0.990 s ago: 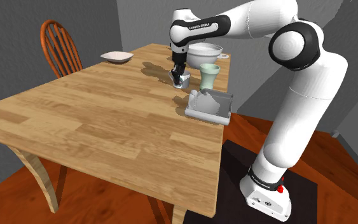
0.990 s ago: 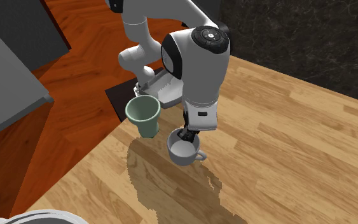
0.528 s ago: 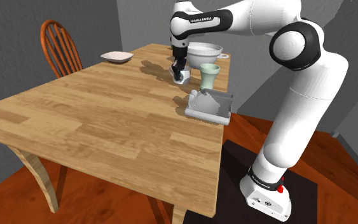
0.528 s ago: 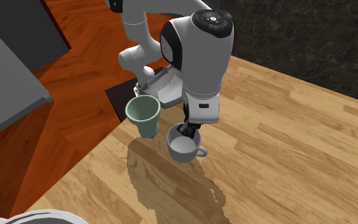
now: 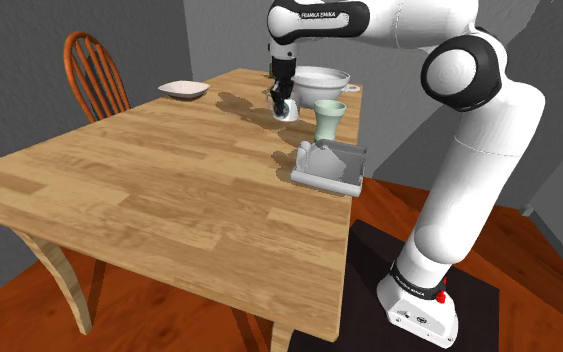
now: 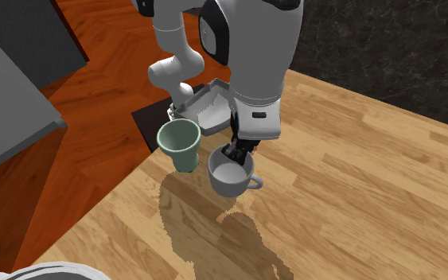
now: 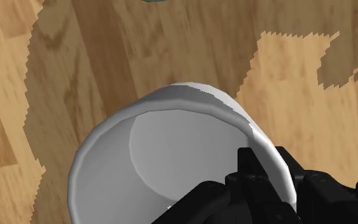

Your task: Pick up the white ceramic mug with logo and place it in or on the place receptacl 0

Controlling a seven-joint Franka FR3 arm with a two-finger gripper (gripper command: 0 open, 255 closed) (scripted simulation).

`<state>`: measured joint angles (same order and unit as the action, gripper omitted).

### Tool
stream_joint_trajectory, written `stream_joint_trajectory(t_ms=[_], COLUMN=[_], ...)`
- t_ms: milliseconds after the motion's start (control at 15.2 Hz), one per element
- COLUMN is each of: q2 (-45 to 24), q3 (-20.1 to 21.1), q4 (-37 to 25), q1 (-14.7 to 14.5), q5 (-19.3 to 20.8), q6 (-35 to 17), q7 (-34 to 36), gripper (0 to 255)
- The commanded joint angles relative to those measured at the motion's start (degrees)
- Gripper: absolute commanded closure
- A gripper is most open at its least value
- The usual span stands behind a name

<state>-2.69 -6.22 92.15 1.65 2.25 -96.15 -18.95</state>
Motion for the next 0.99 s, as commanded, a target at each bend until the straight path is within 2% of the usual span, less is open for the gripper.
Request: stream_joint_trajectory(t_ms=[0,924], q2=[-0.31,-4.44], q3=[-0.04,-0.19], q4=[-1.92,-18.41], q1=[0.05,0.29], q5=[-0.04,-0.51], q6=[1.63,13.99], q7=[-0.16,-0.9], gripper=[255,255])
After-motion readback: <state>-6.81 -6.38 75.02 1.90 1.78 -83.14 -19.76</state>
